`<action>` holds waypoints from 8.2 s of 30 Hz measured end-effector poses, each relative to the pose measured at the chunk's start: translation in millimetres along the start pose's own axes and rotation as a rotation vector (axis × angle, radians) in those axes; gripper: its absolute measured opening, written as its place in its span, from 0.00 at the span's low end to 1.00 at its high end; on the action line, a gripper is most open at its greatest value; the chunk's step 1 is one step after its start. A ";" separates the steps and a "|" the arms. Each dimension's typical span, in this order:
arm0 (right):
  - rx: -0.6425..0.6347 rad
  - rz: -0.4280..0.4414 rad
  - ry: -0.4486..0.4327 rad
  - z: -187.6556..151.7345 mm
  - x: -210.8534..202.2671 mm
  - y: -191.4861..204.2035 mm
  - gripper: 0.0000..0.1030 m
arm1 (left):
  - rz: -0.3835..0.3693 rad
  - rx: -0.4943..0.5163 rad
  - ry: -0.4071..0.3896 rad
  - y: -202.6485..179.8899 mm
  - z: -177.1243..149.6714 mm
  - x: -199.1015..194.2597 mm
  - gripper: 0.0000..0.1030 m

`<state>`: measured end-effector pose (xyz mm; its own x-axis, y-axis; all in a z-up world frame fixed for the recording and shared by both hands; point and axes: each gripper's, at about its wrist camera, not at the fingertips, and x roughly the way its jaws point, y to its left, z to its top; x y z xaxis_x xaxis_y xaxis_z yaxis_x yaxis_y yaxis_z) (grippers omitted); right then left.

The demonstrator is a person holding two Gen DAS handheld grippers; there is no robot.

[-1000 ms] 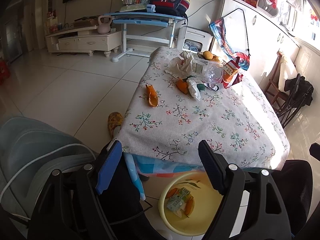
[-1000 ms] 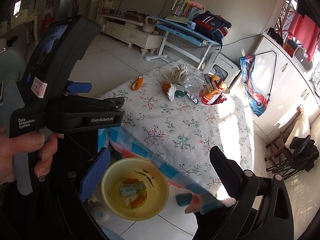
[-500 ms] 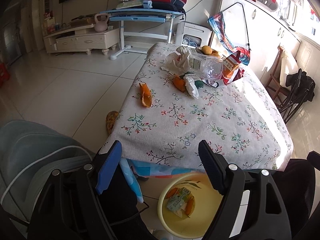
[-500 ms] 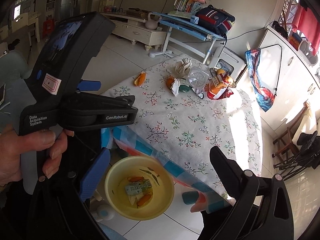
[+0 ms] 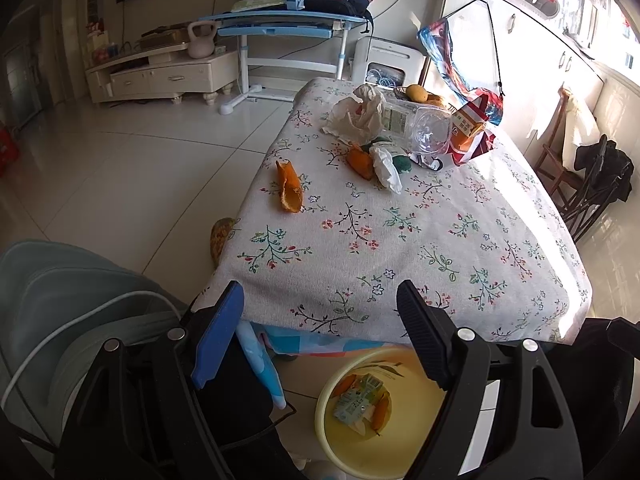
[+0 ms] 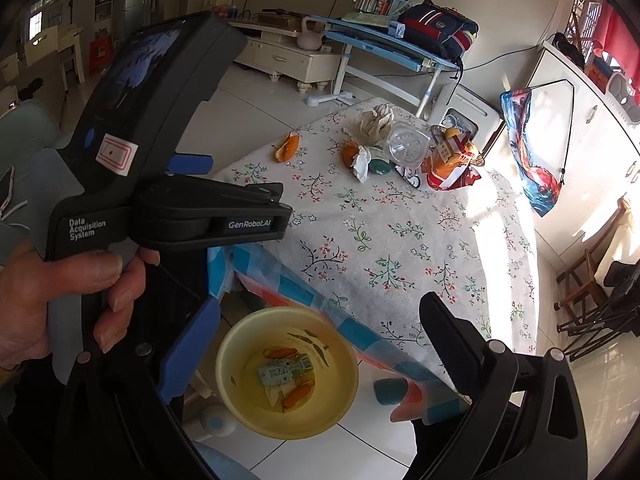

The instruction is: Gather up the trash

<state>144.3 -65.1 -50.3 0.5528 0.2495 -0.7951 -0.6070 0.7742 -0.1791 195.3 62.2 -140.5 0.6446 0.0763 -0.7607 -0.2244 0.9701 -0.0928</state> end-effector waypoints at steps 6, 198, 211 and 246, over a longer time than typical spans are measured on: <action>0.003 0.014 0.014 -1.1 4.9 0.8 0.92 | 0.001 -0.003 0.007 0.9 0.3 4.7 0.73; 0.486 0.107 -0.056 -63.8 44.2 -89.2 0.69 | -0.036 0.042 -0.057 -23.8 32.2 24.8 0.59; 0.457 0.126 -0.172 35.5 73.8 -110.6 0.77 | -0.010 -0.029 -0.037 -5.2 54.7 63.4 0.62; 0.415 0.093 -0.228 93.0 116.8 -129.4 0.56 | -0.034 -0.043 -0.012 -13.3 107.3 123.6 0.64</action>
<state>340.5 -82.2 -66.1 0.6463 0.4141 -0.6409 -0.4062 0.8977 0.1705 356.4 83.5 -164.4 0.6609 0.0464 -0.7491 -0.2333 0.9613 -0.1463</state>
